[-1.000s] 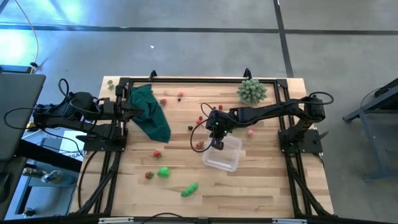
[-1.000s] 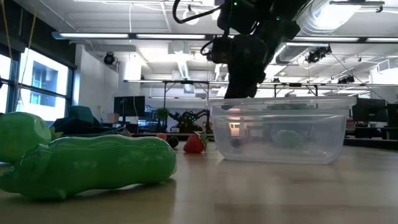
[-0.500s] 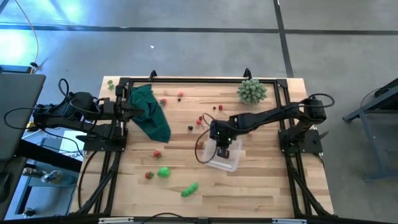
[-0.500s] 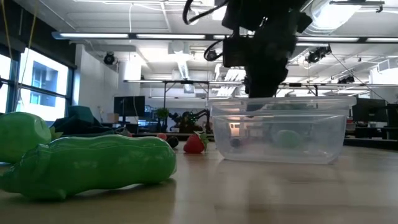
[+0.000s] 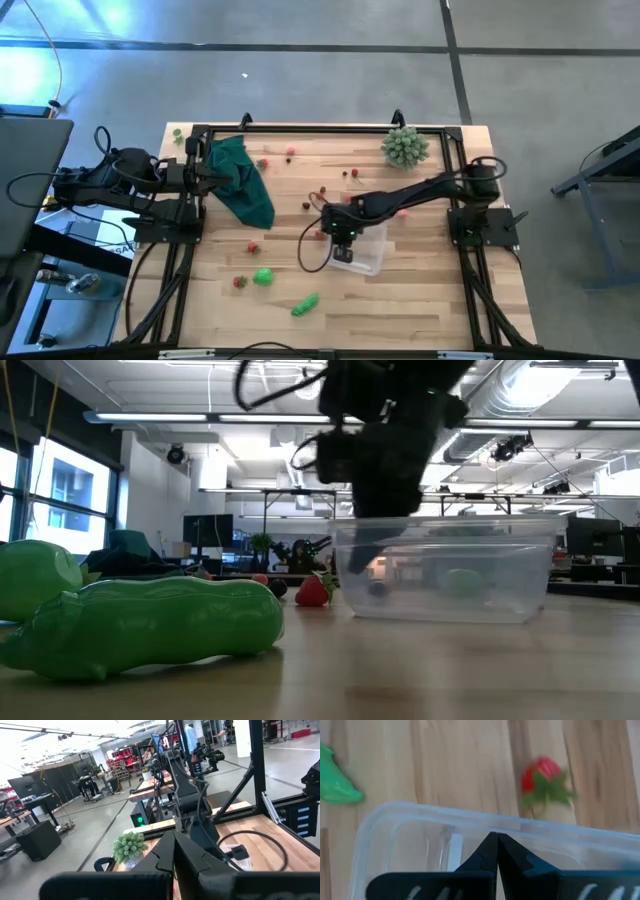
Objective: Pick and placing Produce into tupperware
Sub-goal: Move the container to the center of the table, then put the green cabbage into the container
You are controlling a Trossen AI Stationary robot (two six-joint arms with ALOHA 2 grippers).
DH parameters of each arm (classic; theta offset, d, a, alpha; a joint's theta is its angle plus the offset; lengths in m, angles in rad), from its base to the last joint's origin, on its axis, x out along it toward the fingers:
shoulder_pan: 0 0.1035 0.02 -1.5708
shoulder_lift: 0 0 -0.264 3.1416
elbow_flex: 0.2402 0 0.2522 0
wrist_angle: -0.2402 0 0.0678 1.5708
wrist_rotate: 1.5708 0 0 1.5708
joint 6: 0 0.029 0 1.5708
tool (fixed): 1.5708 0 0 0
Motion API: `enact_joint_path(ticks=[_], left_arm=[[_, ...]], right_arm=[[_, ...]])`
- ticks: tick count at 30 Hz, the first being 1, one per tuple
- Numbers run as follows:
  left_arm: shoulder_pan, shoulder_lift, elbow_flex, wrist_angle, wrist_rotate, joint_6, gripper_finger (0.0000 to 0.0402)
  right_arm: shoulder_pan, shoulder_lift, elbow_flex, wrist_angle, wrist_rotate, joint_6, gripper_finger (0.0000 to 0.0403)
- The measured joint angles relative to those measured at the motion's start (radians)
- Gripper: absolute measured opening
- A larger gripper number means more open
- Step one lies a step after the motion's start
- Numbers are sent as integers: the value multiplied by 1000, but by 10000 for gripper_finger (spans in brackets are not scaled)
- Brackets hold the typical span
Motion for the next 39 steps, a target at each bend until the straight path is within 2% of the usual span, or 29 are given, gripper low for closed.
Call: enact_joint_path(ticks=[10, 22, 26, 34, 39], left_arm=[[0, 0, 0, -1, 0, -3, 1], [0, 0, 0, -2, 0, -4, 1], [0, 0, 0, -2, 0, -5, 1], [0, 0, 0, -2, 0, -5, 1], [0, 0, 0, -1, 0, -5, 1]], right_arm=[[-11, 157, 292, -193, 0, -182, 0], [-33, 170, 441, -304, 28, -169, 0], [-32, 170, 542, -408, 77, -190, 0], [-44, 169, 756, -683, 264, -199, 0], [-75, 108, 776, -777, 352, -138, 0]])
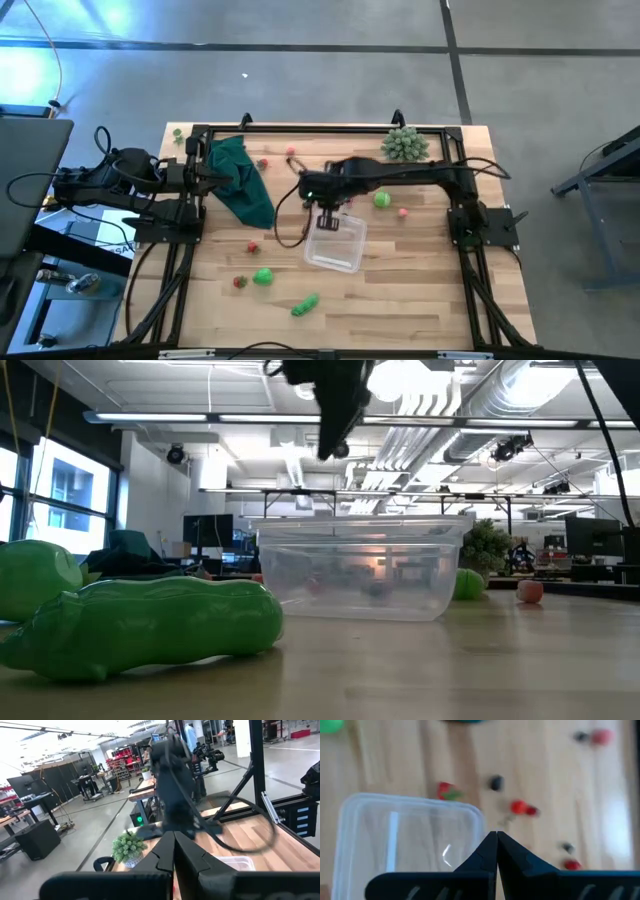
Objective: Pick and placing Produce into tupperware
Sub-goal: Put the green cabbage into the container
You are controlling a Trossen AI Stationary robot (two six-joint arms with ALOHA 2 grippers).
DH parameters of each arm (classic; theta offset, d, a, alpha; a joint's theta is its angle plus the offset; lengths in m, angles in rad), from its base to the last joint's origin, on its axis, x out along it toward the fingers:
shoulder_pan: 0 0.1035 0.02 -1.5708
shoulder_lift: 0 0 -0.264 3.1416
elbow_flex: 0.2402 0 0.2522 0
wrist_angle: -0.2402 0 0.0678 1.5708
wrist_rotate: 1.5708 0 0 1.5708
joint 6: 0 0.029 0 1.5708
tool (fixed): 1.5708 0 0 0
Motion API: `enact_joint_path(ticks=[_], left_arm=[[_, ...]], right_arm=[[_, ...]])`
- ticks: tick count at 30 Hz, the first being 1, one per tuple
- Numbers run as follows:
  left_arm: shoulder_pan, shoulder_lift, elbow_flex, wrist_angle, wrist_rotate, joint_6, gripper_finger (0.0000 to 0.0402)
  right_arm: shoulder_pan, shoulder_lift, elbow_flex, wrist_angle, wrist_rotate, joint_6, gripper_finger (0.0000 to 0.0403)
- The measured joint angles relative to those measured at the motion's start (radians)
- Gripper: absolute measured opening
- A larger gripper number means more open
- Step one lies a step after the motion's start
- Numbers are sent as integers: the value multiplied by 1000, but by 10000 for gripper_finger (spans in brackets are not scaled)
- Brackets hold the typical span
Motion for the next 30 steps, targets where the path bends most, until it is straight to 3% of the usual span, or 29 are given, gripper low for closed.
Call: enact_joint_path(ticks=[8, 15, 18, 22, 25, 30], left_arm=[[0, 0, 0, 0, 0, 0, 1], [0, 1, 0, 0, 0, 0, 1], [0, 1, 0, 0, 0, 0, 1], [0, 1, 0, -6, 0, 9, 1], [0, 1, 0, -25, 0, 27, 1], [0, 1, 0, -62, 0, 30, 1]], right_arm=[[-58, -247, -182, -4, 76, 141, 0], [-73, -564, -511, 82, 119, 357, 0], [-73, -689, -654, 107, 108, 481, 0], [-73, -817, -793, 111, 11, 627, 0], [-73, -878, -869, 112, -38, 683, 0], [-73, -930, -973, 113, -21, 874, 0]])
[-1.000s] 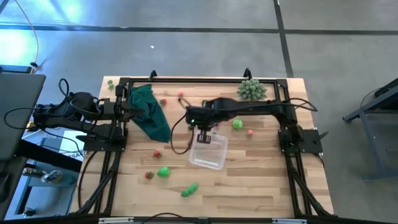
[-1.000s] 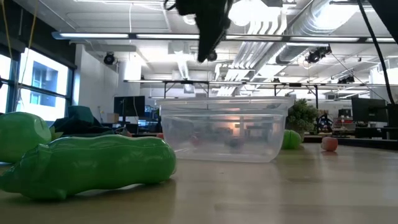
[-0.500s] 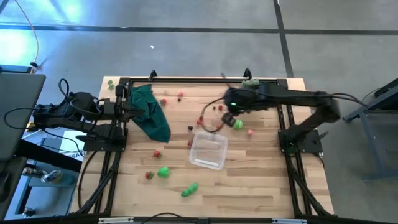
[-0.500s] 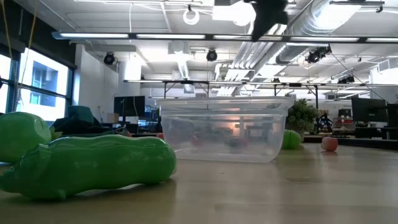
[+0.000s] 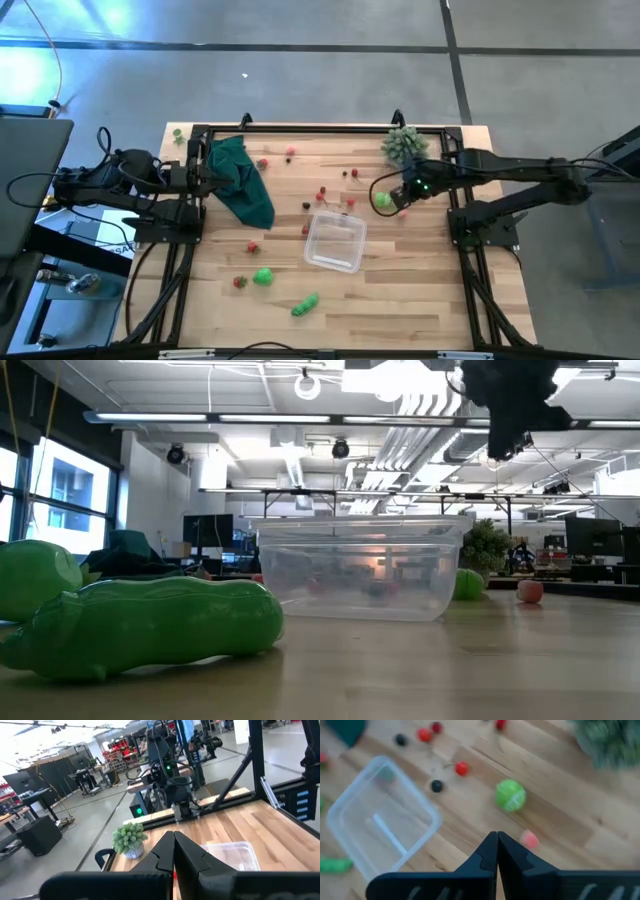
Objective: Pick and placing Produce into tupperware
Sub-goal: Put the green cabbage into the container
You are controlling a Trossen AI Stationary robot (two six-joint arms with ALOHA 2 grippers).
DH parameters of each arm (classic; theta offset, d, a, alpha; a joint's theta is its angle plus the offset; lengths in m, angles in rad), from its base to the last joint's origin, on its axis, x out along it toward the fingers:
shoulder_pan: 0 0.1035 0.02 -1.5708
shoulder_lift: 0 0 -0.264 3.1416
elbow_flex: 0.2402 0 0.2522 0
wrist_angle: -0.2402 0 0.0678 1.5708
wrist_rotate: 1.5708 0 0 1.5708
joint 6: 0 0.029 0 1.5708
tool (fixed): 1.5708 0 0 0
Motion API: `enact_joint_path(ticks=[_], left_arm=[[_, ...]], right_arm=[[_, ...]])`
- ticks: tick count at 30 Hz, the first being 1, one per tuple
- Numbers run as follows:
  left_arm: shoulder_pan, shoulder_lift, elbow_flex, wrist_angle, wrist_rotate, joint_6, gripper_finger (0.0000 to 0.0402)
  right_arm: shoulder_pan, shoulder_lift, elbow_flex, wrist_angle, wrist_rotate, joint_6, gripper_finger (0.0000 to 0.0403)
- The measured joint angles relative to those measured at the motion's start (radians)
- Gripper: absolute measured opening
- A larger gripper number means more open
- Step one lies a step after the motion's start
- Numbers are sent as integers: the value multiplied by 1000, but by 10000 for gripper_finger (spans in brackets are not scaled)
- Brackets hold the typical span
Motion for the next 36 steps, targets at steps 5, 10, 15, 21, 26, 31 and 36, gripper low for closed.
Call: enact_joint_path(ticks=[5, 10, 15, 21, 26, 31, 36], left_arm=[[0, 0, 0, -6, 0, 0, 1], [0, 0, 0, -6, 0, 0, 1], [0, 0, 0, -6, 0, 0, 1], [0, 0, 0, -7, 0, 0, 1], [0, 0, 0, -6, 0, 31, 1], [0, 0, 0, -6, 0, 57, 1], [0, 0, 0, -6, 0, 74, 1]], right_arm=[[-16, -2, -94, 13, 1, 173, 0], [-37, 9, -167, 128, -2, 173, 1], [-55, 10, -215, 277, -12, 121, 17], [-90, 10, -219, 312, -7, 92, 74], [-116, 16, -219, 345, -13, 100, 125], [-140, 48, -219, 387, -34, 106, 157], [-173, 99, -219, 396, -52, 104, 165]])
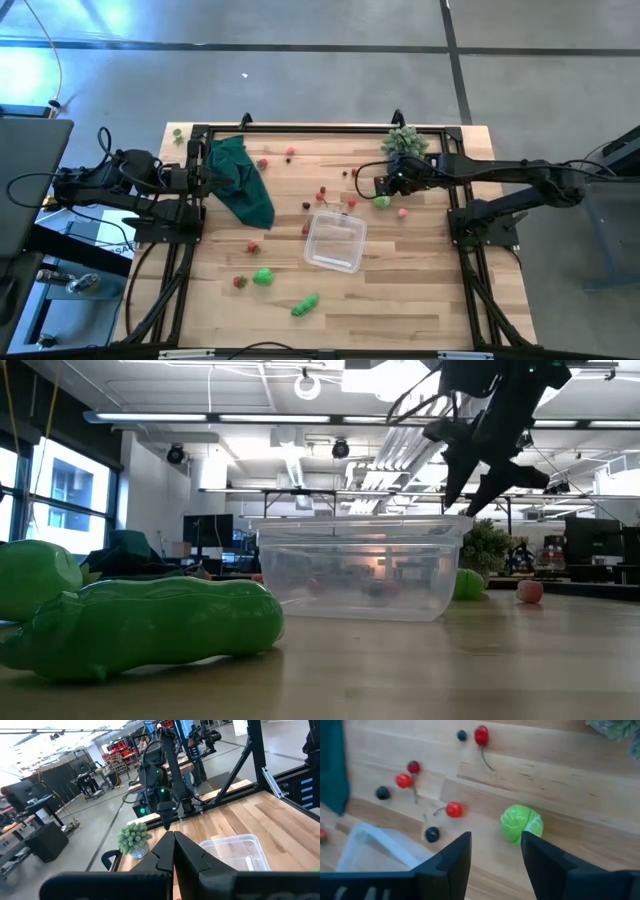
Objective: Pick and placing Produce into tupperware
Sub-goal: Put the green cabbage into the container
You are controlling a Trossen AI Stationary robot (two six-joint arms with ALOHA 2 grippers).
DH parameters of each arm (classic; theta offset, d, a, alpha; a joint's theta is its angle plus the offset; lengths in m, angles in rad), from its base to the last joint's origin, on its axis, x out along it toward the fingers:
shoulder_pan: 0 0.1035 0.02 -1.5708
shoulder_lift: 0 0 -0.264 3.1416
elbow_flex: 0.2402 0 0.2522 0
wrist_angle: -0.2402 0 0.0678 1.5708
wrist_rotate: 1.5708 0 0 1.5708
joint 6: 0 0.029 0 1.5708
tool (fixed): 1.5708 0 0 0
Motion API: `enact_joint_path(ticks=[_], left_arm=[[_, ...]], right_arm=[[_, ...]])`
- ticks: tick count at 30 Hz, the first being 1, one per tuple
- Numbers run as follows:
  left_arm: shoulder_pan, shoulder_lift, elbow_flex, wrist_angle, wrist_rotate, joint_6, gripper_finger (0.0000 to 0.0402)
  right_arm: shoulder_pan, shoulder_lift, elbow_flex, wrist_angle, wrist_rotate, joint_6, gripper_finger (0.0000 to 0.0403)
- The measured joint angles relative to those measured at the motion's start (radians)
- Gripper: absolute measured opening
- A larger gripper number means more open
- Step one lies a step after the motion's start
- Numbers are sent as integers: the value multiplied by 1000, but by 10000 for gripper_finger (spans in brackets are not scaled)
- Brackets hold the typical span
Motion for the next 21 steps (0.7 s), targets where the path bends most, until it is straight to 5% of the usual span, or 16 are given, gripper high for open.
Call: enact_joint_path(ticks=[21], left_arm=[[0, 0, 0, 0, 0, 1, 1]], right_arm=[[-36, 56, 0, 14, -47, 17, 171]])
